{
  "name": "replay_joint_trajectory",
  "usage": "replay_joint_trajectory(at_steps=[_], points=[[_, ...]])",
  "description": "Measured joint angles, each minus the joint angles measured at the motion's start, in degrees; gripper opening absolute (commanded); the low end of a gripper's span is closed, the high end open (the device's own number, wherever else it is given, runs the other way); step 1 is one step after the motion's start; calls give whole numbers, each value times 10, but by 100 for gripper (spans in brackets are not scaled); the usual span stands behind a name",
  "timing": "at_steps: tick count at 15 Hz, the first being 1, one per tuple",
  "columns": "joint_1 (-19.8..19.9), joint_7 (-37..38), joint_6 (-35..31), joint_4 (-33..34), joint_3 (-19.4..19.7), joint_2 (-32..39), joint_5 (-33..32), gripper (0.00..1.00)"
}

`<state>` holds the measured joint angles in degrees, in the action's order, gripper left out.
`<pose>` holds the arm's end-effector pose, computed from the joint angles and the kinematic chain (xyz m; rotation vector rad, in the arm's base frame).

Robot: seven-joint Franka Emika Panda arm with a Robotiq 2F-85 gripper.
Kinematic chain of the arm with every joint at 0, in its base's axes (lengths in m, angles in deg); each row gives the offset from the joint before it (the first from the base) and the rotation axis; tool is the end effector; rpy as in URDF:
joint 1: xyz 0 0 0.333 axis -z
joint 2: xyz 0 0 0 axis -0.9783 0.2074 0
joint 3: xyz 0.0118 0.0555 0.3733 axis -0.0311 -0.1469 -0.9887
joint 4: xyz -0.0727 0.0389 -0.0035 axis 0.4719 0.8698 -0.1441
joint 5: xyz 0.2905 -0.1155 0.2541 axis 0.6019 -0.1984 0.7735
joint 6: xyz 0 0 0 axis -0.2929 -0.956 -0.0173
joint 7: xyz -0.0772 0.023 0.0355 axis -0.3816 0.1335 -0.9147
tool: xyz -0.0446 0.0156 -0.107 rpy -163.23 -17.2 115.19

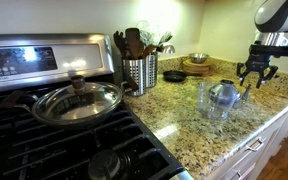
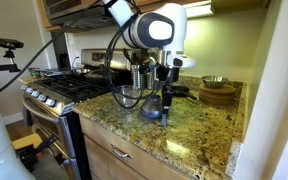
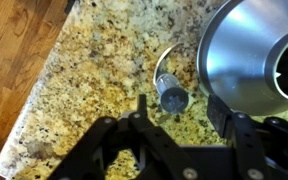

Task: Put the blade in the clear bowl and then cover the bowl with the grey lid

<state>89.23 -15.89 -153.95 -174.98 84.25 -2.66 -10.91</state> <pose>0.4865 -0.1931 0.3330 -2.7769 1.4196 0.0389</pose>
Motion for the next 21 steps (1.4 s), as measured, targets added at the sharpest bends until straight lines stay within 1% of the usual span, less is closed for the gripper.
replay_joint_trajectory(at_steps=[1,2,4,5,6,9,11,13,14,15,16,21], points=[[0,-1,0,0,1,2,1,53],[0,-2,0,0,2,3,2,53],[0,-3,0,0,5,6,3,39],[0,-3,0,0,6,6,4,26],[0,-3,0,0,7,6,4,23],[0,-4,-1,1,7,6,4,25],[0,-4,-4,2,7,5,3,20],[-1,-4,-6,3,7,5,3,9],[-1,-4,-6,4,7,5,3,8],[-1,-4,-6,4,7,5,3,5],[-1,-4,-6,4,7,5,2,9],[-2,-4,-7,4,7,5,0,9]])
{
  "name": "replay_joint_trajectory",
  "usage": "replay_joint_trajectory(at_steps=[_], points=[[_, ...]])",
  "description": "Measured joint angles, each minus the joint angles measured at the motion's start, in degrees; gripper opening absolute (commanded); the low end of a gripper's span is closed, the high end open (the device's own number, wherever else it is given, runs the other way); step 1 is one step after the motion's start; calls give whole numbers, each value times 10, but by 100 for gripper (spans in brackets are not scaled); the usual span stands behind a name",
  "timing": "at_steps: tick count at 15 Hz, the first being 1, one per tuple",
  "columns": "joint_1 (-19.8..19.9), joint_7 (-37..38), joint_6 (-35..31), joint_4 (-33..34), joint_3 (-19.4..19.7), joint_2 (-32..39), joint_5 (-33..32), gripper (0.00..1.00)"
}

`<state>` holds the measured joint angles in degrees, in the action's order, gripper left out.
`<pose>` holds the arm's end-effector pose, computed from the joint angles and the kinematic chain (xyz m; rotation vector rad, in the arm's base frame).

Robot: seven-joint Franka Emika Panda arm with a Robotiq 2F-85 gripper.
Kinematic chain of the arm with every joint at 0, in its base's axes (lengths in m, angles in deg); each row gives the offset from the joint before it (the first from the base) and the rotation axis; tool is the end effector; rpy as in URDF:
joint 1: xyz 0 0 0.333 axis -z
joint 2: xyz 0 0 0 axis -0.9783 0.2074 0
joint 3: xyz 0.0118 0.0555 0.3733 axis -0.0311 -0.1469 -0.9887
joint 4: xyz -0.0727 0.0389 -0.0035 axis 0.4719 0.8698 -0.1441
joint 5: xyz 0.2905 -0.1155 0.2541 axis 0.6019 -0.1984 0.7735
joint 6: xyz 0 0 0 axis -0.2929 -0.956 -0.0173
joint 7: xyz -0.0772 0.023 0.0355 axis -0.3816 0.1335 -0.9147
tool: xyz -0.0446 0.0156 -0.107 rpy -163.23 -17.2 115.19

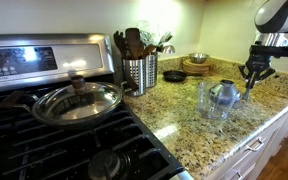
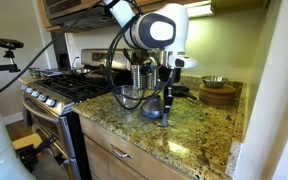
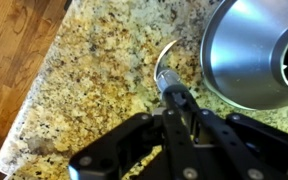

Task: Put the blade in the clear bowl and then cover the bowl with the grey lid

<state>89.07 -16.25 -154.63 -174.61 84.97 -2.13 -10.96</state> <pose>0.4881 -0.1993 0.3320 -2.7779 1.4250 0.0234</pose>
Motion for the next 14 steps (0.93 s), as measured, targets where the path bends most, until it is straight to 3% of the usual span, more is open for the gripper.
replay_joint_trajectory(at_steps=[14], points=[[0,0,2,-9,5,-51,-52,9]])
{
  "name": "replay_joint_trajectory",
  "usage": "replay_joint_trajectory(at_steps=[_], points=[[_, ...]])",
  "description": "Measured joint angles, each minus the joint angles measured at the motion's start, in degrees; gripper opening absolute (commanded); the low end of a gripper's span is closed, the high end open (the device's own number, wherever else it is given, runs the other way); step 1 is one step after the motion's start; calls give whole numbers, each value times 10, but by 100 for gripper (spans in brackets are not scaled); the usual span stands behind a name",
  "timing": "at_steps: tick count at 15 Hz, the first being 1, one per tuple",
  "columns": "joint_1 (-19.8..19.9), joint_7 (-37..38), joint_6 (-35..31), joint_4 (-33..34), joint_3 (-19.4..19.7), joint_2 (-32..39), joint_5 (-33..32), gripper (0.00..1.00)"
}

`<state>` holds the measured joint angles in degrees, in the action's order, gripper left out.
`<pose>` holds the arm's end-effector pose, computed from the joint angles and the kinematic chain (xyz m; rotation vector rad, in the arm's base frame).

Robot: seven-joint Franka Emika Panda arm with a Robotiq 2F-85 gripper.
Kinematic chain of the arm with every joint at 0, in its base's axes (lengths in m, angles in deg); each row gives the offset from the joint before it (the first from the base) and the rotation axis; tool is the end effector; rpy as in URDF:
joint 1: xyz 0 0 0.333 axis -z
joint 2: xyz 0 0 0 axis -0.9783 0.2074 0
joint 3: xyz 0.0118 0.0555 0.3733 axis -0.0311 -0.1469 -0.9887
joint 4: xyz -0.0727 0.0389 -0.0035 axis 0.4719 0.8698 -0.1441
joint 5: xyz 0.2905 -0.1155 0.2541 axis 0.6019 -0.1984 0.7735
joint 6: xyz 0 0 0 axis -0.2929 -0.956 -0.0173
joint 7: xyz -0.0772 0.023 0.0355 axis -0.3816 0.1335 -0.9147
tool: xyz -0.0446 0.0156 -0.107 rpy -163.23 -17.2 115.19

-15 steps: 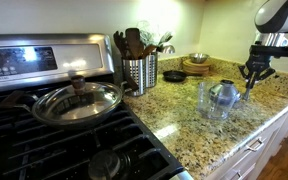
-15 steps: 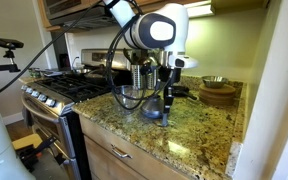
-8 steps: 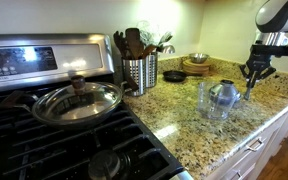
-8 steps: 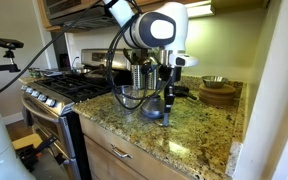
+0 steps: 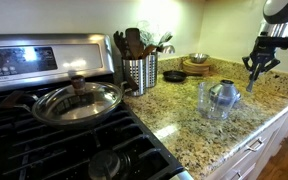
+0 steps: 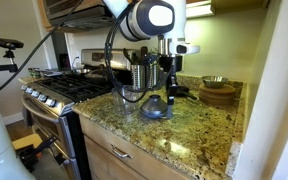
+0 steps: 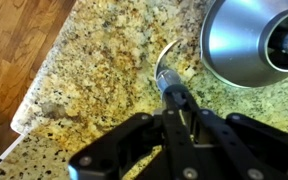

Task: Put the blade in the clear bowl and then cover the bowl with the grey lid

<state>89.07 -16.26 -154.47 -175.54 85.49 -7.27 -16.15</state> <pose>0.4786 -0.2020 0.3711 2.8179 -1.3429 0.0870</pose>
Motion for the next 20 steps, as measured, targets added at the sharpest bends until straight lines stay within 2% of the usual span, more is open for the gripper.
replay_joint_trajectory(at_steps=[10,20], points=[[1,-4,31,-33,-14,-115,-54,9],[1,-5,84,-62,-90,-232,-82,9]])
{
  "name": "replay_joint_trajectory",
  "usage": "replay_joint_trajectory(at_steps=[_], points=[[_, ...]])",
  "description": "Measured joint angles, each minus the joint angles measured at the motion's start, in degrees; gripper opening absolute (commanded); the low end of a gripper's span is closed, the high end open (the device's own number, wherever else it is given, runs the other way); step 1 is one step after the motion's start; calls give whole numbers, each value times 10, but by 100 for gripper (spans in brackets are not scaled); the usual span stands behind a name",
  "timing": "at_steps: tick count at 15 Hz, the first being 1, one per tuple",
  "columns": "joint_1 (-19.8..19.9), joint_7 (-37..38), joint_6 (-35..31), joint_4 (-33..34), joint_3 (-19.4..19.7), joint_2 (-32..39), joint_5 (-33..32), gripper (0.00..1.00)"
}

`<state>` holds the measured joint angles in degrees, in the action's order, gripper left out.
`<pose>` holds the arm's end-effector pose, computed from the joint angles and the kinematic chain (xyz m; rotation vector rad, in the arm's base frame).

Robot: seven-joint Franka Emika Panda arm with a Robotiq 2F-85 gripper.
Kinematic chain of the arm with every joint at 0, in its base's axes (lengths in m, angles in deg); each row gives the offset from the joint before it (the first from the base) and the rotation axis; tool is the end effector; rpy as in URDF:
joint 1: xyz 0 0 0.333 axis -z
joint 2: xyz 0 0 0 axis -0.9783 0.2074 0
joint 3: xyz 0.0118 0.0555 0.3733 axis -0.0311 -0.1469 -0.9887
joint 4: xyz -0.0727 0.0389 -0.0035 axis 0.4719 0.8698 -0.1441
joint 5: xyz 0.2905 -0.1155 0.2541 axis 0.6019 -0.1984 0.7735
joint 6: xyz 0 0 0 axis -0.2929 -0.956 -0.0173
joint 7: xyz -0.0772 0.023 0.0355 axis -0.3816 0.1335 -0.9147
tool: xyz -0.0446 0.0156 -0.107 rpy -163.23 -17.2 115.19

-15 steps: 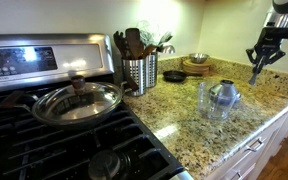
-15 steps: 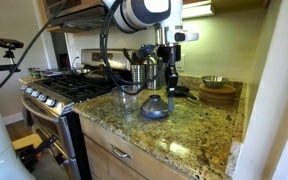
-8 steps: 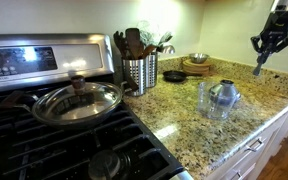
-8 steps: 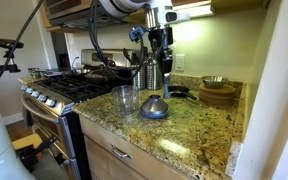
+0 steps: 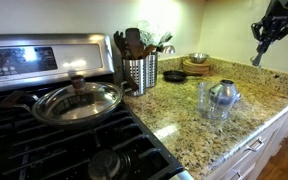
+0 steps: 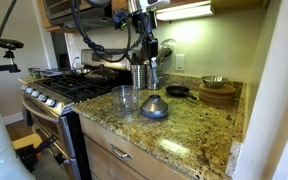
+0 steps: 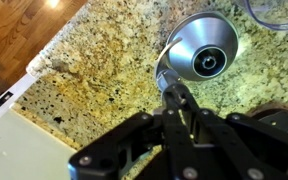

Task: Put the blade in the clear bowl and then cover the bowl with the grey lid

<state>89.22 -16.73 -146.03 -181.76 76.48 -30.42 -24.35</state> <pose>0.4171 -0.1111 0.4988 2.8736 -0.9637 0.3290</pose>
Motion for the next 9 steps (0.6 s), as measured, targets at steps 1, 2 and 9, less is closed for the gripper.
replay_joint_trajectory(at_steps=[1,2,9], points=[[0,0,2,-2,-9,-6,-1,9],[0,0,5,-3,-19,-11,-1,9],[-11,-4,11,-4,-75,-20,-2,9]])
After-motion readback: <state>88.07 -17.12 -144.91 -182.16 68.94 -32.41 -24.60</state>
